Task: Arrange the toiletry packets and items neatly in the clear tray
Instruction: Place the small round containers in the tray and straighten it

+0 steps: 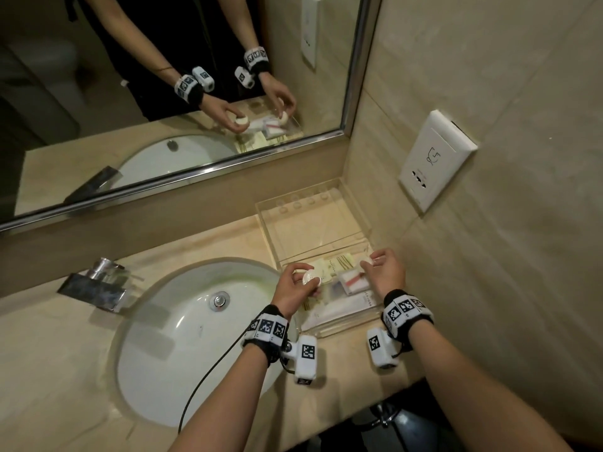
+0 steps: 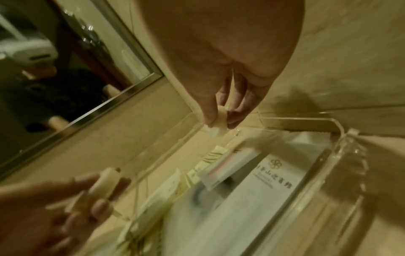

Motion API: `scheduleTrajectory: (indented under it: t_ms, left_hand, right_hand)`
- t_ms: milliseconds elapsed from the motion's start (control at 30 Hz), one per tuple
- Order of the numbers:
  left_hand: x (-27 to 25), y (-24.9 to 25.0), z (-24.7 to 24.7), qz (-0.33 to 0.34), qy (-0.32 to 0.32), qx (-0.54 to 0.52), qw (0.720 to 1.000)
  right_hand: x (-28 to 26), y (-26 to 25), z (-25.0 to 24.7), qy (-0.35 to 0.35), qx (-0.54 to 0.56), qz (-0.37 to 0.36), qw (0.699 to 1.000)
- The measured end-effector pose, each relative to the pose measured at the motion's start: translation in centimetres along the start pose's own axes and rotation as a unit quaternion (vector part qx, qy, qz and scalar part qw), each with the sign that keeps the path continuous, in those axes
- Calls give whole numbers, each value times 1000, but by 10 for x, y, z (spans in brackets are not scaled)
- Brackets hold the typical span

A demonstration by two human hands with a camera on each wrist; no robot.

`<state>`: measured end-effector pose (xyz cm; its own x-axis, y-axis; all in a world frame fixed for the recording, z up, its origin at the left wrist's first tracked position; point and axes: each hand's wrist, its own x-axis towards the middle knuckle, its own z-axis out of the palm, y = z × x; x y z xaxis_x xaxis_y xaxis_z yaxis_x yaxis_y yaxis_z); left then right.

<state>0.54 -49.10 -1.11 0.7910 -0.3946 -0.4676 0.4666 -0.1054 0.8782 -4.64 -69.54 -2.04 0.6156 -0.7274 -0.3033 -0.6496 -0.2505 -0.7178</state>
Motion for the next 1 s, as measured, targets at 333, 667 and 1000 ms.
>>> scheduleTrajectory:
  t_ms: [333,667,1000]
  left_hand:
    - [3,-2,4,10,20,31,999]
    - [9,-6,9,10,12,21,1000]
    - [15,-7,15,11,16,26,999]
  right_hand:
    - [35,7,28,-10,-107,-83,991]
    - [38,12,22,-14,-203,-121,972]
    - [38,20,22,-26,-213,-142,966]
